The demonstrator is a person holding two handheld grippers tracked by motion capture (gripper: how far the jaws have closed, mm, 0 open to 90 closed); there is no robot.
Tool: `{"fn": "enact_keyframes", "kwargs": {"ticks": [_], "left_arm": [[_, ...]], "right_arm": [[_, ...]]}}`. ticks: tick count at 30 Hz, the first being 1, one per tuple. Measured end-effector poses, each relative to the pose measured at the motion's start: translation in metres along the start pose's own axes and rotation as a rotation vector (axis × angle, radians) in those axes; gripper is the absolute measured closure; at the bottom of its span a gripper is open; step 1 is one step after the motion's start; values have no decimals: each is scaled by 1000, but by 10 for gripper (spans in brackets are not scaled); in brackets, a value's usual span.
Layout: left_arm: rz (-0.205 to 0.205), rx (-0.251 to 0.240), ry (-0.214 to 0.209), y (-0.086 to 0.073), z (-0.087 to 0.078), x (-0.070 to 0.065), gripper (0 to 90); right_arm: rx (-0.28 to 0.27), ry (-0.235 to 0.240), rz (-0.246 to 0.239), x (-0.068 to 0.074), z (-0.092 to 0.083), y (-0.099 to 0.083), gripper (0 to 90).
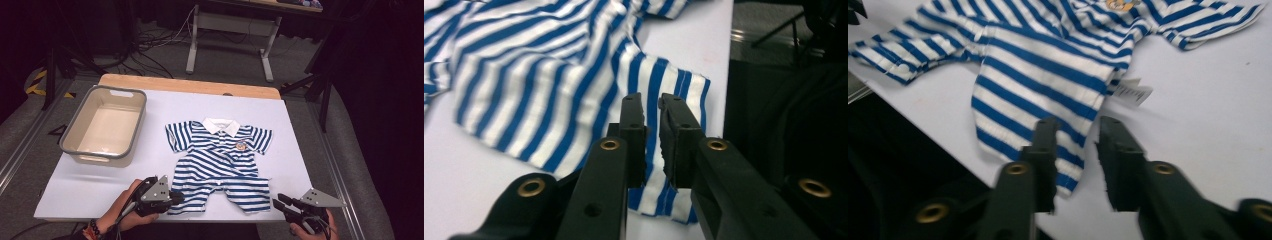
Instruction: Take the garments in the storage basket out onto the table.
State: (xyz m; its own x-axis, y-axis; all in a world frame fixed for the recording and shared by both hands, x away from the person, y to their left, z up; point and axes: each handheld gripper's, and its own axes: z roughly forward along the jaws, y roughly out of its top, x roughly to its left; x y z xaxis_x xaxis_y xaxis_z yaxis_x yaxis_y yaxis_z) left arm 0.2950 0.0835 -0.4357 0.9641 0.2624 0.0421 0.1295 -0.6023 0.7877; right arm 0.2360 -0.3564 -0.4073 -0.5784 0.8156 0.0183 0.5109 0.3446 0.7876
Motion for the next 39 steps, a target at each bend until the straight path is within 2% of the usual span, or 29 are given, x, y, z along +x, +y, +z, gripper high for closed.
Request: {"fn": "enact_keyframes", "kwargs": {"ticks": [2,3,4,6,8,9,11,12,13,15,17,19,20,21,23,24,25,26,28,29,31,34,39], "left_arm": [[-18,-10,40,1,-3,5,787],[-33,-16,58,1,-3,9,730],[-53,-22,74,1,-1,13,692],[-65,-17,115,2,2,20,613],[-73,-15,125,3,5,25,567],[-96,-13,134,3,9,32,567],[-114,-9,162,4,16,42,506],[-116,-4,174,4,19,45,491],[-139,-1,174,5,23,50,481],[-159,6,171,5,30,59,441],[-174,22,181,6,37,67,434],[-193,33,163,6,42,73,430],[-202,40,157,6,45,74,441],[-209,40,150,5,47,75,465],[-212,50,121,4,50,77,552],[-210,66,120,4,52,77,562],[-209,77,113,4,54,77,598],[-207,81,100,3,55,77,661],[-196,83,83,3,55,75,736],[-197,80,71,3,55,74,806],[-189,82,54,3,55,73,892],[-190,81,49,3,54,73,900],[-157,88,45,3,52,66,900]], "right_arm": [[-17,-19,-20,0,1,4,624],[-23,-45,-21,-2,4,9,584],[-36,-57,-18,-4,6,14,586],[-62,-74,-20,-9,12,23,571],[-75,-81,-29,-12,17,30,571],[-82,-80,-35,-15,23,36,568],[-52,-87,-34,-25,46,49,533],[-45,-84,-16,-30,57,53,529],[-36,-85,-3,-34,66,56,524],[9,-92,0,-43,92,61,507],[34,-96,8,-49,110,64,505],[44,-98,17,-53,123,65,504],[60,-109,15,-54,130,64,506],[77,-101,11,-54,135,63,506],[105,-93,15,-55,142,59,515],[112,-90,17,-55,143,57,515],[96,-82,31,-57,142,55,522],[94,-77,41,-58,141,54,542],[96,-85,54,-60,138,53,603],[98,-84,48,-59,137,52,657],[101,-61,28,-56,136,51,771],[112,-37,0,-52,134,51,874],[121,-33,-29,-49,130,50,891]]}}
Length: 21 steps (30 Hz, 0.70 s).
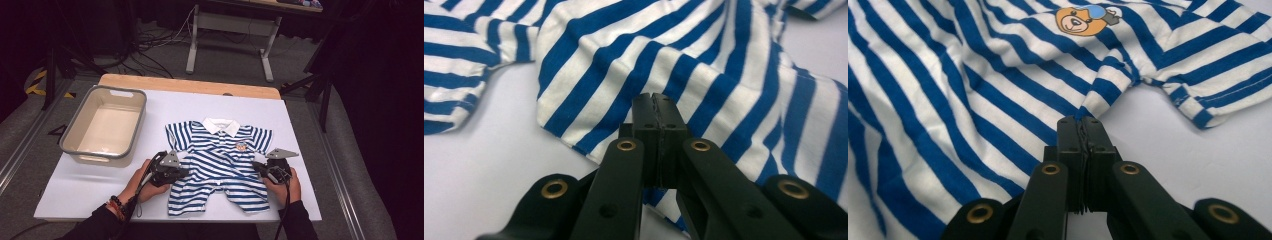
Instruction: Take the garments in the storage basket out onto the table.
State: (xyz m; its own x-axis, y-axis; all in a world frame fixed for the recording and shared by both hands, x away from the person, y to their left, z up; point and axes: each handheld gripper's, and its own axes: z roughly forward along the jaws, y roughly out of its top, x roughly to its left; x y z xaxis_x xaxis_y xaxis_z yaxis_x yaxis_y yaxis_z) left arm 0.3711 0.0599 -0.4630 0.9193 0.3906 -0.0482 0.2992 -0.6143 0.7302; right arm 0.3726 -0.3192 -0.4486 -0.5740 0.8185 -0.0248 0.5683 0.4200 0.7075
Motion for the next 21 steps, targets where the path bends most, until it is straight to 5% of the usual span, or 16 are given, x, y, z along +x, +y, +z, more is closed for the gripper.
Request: {"fn": "enact_keyframes", "kwargs": {"ticks": [6,10,16,19,21], "left_arm": [[35,10,-3,-3,-6,-10,900],[46,-35,48,1,-12,-8,840],[-4,-105,148,20,-18,20,668],[-60,-122,179,32,-11,42,576],[-86,-127,190,38,-4,55,519]], "right_arm": [[0,5,-16,2,-9,-4,889],[-51,-22,-16,0,-14,-2,789],[-162,-83,13,-21,-12,17,573],[-156,-150,-3,-38,-3,28,467],[-153,-152,15,-55,5,36,442]]}}
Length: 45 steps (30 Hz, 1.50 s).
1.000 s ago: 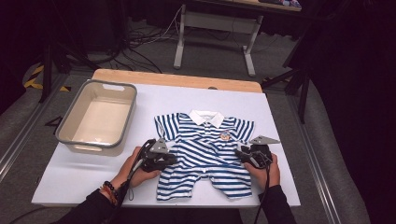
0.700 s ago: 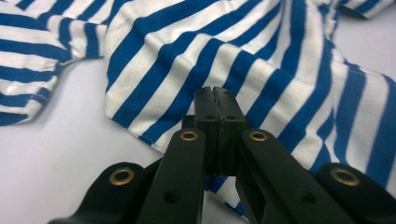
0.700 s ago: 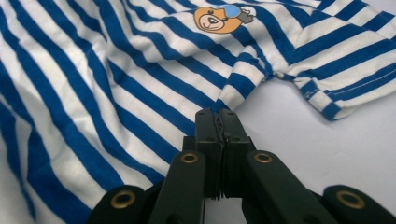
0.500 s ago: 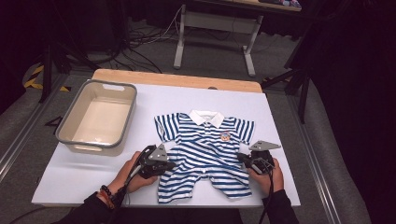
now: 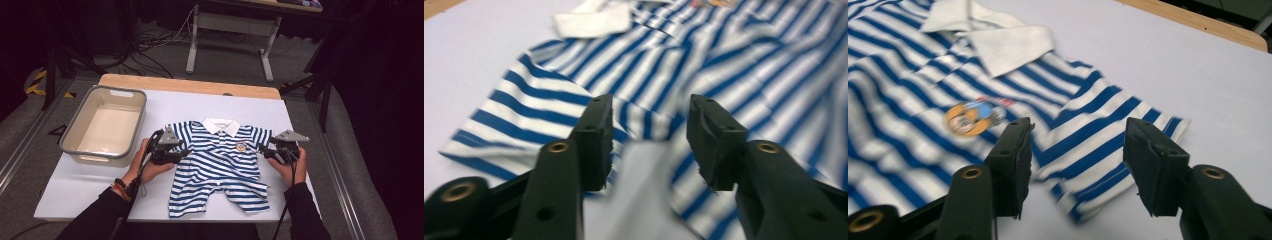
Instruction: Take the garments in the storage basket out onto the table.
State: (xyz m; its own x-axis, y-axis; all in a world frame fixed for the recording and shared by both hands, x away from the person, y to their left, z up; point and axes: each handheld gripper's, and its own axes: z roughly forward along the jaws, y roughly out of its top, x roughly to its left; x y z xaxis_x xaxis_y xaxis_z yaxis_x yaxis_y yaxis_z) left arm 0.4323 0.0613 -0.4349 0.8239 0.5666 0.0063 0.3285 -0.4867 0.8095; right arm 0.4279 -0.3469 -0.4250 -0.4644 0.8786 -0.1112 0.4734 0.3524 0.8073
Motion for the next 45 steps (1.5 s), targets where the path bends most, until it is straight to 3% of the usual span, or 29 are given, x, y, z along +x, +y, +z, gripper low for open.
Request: {"fn": "enact_keyframes", "kwargs": {"ticks": [4,6,7,9,13,15,16,18,21,22,23,24,25,27,29,31,34,36,40,45], "left_arm": [[-12,39,83,7,21,18,430],[-49,61,124,10,32,33,389],[-82,61,123,10,36,39,372],[-101,73,156,9,44,49,375],[-170,95,149,7,54,62,320],[-176,113,144,6,57,65,342],[-180,117,146,7,57,66,347],[-207,111,148,8,57,69,427],[-195,135,153,10,56,72,610],[-195,135,153,10,56,72,688],[-183,142,144,10,55,73,688],[-194,138,115,8,54,75,863],[-214,133,103,8,53,76,894],[-232,129,100,8,54,78,900],[-208,139,119,10,54,76,900],[-194,133,157,11,53,75,900],[-208,114,223,16,51,76,900],[-190,120,284,22,50,75,900],[-169,89,363,34,46,77,900],[-194,73,392,42,43,86,900]], "right_arm": [[25,-17,89,-26,20,11,355],[42,-40,113,-34,28,13,341],[53,-31,139,-40,33,13,332],[70,-46,165,-45,41,12,333],[110,-52,181,-52,56,7,333],[140,-59,191,-54,62,5,330],[130,-58,196,-55,63,5,339],[132,-71,210,-55,63,5,402],[154,-49,179,-52,60,8,627],[154,-49,179,-52,60,8,627],[165,-35,166,-51,59,9,714],[186,-15,137,-48,58,12,829],[189,-18,126,-47,58,13,842],[195,-26,118,-46,58,14,862],[192,-34,122,-46,58,14,870],[180,-50,117,-46,58,16,873],[149,-69,127,-47,56,21,879],[133,-97,126,-46,56,27,884],[102,-128,103,-43,59,39,886],[77,-144,107,-41,64,46,887]]}}
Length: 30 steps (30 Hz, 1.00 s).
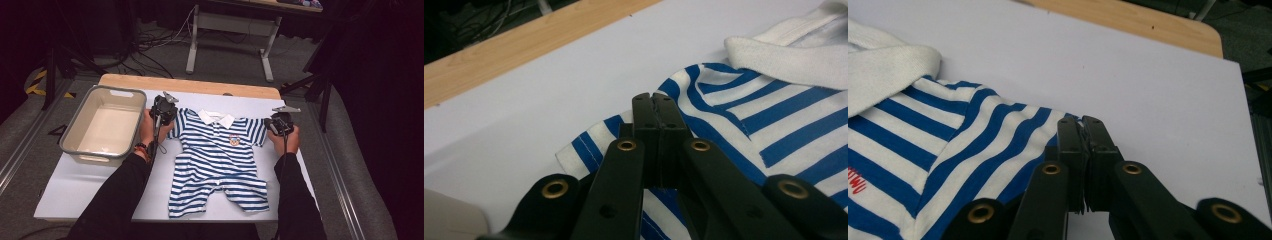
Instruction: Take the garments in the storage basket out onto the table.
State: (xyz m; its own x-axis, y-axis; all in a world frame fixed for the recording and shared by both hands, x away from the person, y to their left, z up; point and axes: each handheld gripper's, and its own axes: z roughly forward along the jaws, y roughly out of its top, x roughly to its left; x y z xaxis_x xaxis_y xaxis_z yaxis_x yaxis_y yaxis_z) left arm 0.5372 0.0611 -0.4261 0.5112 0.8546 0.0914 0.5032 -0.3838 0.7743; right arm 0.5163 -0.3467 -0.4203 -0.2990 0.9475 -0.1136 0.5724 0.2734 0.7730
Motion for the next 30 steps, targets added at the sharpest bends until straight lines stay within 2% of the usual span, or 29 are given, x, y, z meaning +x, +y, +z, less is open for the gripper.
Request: {"fn": "enact_keyframes", "kwargs": {"ticks": [4,5,11,13,17,21,22,24,25,26,27,28,30], "left_arm": [[-1,4,-6,1,3,4,900],[-14,7,-14,1,5,4,900],[-55,10,-12,1,10,11,900],[-55,15,-10,4,12,14,900],[-47,6,18,10,14,14,900],[-44,5,23,14,16,13,895],[-51,-1,51,14,17,11,886],[-57,7,9,14,17,11,836],[-57,7,9,14,17,11,801],[-52,11,5,13,16,10,800],[-62,4,-8,12,15,9,811],[-55,9,-10,11,14,8,810],[-28,13,-18,9,11,5,814]], "right_arm": [[-34,-9,27,-1,2,5,888],[-45,-14,31,0,4,7,888],[-66,-56,15,0,7,20,890],[-70,-66,14,-1,8,23,890],[-77,-69,26,-1,10,27,889],[-72,-72,25,1,16,30,885],[-62,-70,21,1,18,30,875],[-45,-88,16,3,21,29,845],[-45,-88,16,3,21,29,845],[-40,-70,28,5,21,28,801],[-36,-68,28,6,20,28,764],[-33,-75,21,7,19,27,739],[-38,-72,17,8,16,25,736]]}}
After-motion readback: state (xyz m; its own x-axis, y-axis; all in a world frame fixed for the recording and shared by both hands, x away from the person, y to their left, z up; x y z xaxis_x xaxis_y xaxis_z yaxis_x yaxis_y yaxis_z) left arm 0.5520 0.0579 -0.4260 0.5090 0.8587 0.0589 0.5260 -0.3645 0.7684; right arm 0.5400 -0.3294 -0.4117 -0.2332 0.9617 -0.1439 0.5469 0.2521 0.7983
